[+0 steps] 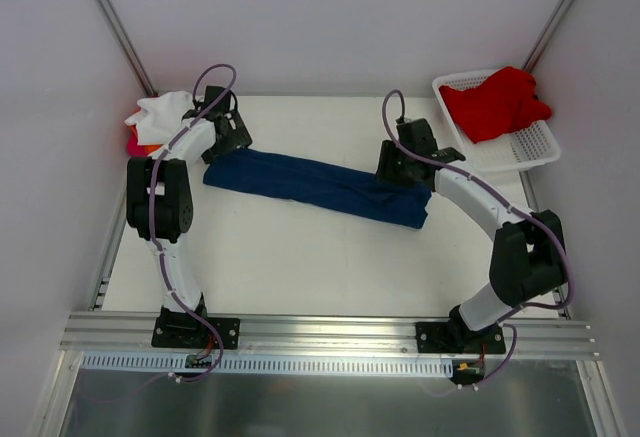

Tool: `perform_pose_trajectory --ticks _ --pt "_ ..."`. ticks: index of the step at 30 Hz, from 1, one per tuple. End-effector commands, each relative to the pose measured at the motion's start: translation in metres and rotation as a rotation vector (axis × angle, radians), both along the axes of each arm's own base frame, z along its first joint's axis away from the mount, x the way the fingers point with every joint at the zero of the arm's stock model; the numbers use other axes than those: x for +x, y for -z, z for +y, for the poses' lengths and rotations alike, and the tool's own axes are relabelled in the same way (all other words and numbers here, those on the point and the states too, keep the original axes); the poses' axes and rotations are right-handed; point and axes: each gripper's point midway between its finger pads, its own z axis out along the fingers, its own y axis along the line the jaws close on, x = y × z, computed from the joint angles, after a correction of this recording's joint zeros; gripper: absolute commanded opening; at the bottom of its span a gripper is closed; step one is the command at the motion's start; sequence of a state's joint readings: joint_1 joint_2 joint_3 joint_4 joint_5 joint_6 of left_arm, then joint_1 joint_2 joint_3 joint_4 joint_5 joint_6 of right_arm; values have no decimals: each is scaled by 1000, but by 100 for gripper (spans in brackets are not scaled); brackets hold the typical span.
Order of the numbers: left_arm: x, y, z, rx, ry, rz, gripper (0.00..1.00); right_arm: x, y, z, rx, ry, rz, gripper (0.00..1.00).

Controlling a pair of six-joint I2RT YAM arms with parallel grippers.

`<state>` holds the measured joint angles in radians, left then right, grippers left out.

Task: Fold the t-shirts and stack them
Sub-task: Fold the other side of the tshirt into a rectangle

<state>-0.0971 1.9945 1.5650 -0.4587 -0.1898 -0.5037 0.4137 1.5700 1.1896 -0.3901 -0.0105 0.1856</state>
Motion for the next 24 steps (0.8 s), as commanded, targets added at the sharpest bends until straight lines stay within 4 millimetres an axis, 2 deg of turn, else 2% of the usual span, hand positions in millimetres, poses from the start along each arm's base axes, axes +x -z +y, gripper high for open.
perform_pose_trajectory --ticks 1,8,17,24 --pt "-5 -20 0 5 25 -30 90 2 9 -1 -7 40 1 50" --pt "-9 -14 0 -1 23 -15 90 -14 33 -1 -14 46 41 49" --pt "-10 -9 0 3 23 -4 90 -23 34 8 -14 35 37 47" --pt "-10 -15 2 12 22 -16 90 -20 44 13 -9 28 48 38"
